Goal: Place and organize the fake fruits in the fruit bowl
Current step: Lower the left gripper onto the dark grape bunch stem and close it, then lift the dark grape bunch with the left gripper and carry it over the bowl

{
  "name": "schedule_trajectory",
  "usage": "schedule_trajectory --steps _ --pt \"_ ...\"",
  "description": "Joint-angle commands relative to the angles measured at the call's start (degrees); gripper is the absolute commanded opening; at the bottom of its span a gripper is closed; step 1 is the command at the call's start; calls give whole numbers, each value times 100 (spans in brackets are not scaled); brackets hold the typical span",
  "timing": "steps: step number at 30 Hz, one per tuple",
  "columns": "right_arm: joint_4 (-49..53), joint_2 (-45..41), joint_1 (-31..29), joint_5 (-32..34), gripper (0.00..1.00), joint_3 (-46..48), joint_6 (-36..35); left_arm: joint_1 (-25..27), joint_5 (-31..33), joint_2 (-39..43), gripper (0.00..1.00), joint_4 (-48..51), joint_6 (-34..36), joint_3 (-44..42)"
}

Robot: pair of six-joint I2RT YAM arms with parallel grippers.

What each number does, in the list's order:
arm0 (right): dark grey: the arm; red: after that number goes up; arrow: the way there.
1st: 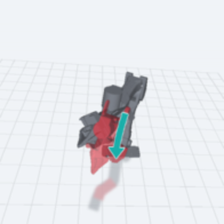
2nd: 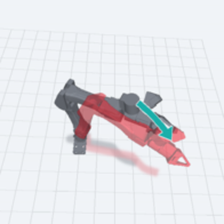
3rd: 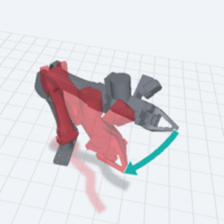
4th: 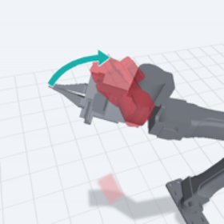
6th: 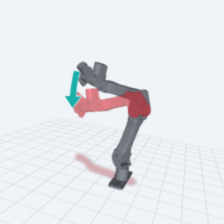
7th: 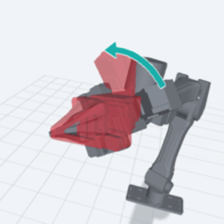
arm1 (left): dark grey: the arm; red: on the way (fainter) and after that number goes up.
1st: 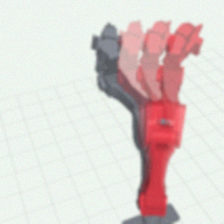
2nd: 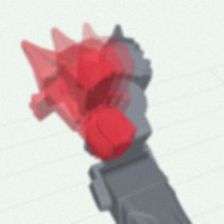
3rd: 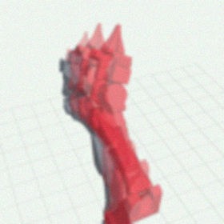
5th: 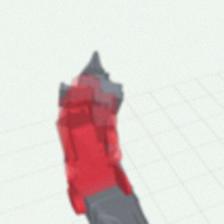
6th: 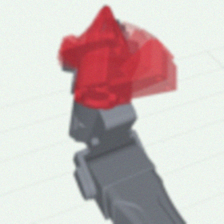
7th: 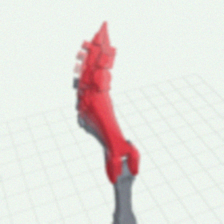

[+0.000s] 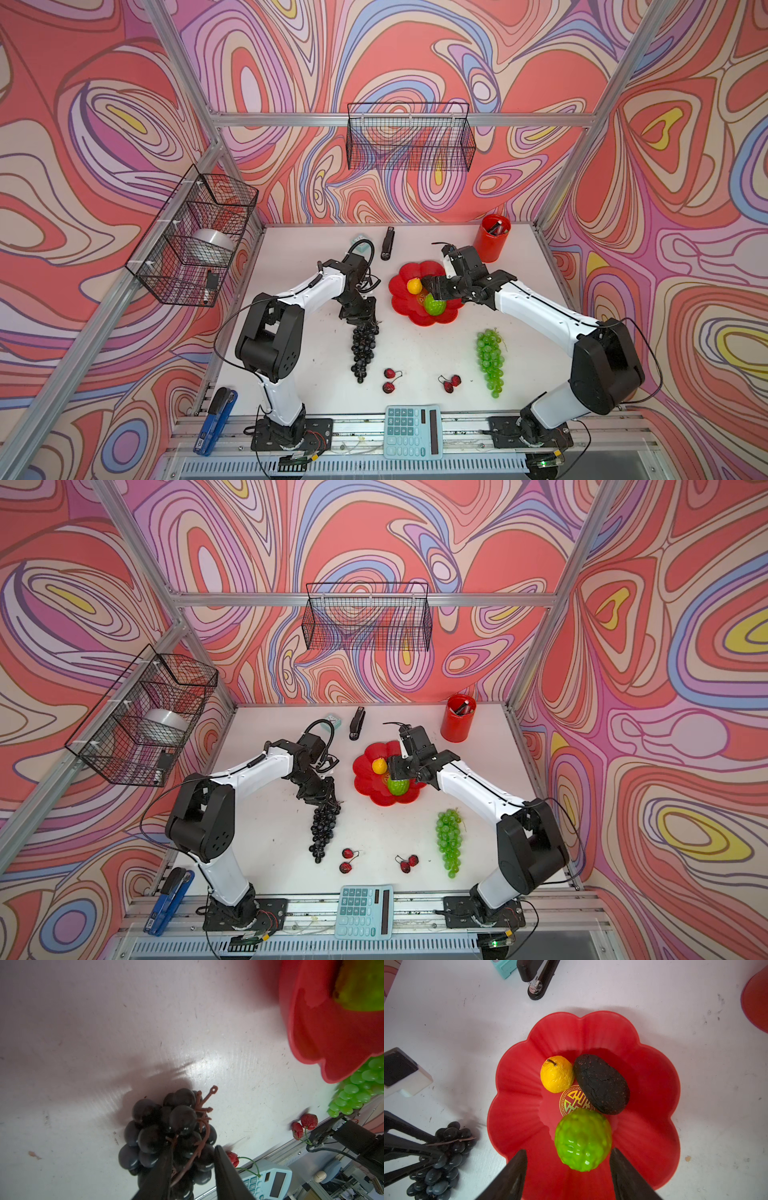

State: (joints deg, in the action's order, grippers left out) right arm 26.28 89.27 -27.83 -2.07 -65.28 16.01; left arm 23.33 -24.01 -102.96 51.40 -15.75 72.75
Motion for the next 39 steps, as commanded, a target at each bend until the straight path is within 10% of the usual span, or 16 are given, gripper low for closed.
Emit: schedule_trajectory --steps 1,20,39 --pt "-114 -25 -21 -66 66 88 42 108 105 26 38 283 -64 -20" --pt "-55 -66 -20 13 66 92 -36 145 569 92 0 198 -233 200" --pt "-452 -462 98 193 67 17 -169 664 990 638 0 2260 -486 2738"
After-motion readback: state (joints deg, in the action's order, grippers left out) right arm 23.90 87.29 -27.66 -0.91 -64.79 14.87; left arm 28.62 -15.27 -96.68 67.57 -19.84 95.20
